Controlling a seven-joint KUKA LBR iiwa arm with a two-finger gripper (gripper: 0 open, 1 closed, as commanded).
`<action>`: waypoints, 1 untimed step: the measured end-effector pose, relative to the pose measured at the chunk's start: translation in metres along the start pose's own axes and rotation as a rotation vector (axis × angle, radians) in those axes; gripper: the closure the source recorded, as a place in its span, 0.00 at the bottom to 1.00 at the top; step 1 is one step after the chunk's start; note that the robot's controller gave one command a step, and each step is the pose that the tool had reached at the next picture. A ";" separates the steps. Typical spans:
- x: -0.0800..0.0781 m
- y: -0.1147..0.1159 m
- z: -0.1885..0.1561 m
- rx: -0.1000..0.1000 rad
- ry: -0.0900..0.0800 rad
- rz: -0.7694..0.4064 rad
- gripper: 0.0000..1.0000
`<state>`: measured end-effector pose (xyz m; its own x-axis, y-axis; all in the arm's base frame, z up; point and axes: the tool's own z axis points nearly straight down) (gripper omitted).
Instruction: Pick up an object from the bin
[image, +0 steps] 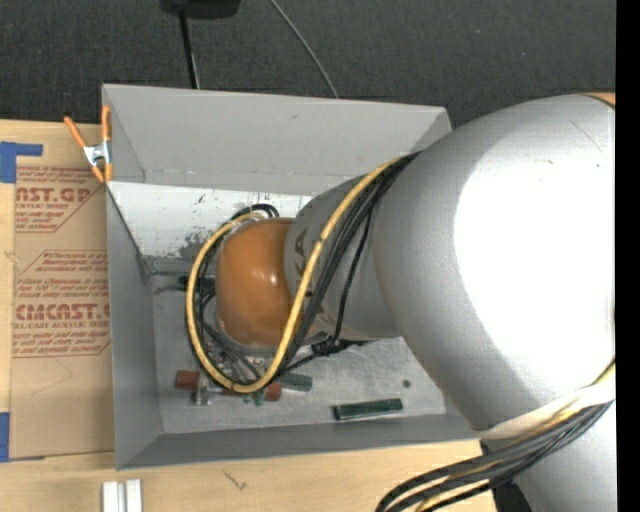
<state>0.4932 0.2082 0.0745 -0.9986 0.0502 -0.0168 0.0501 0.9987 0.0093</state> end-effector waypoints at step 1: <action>-0.030 0.004 -0.150 0.008 0.015 -0.061 1.00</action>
Offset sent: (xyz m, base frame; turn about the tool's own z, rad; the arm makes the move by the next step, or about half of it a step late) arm 0.0000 0.0000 0.0000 0.0000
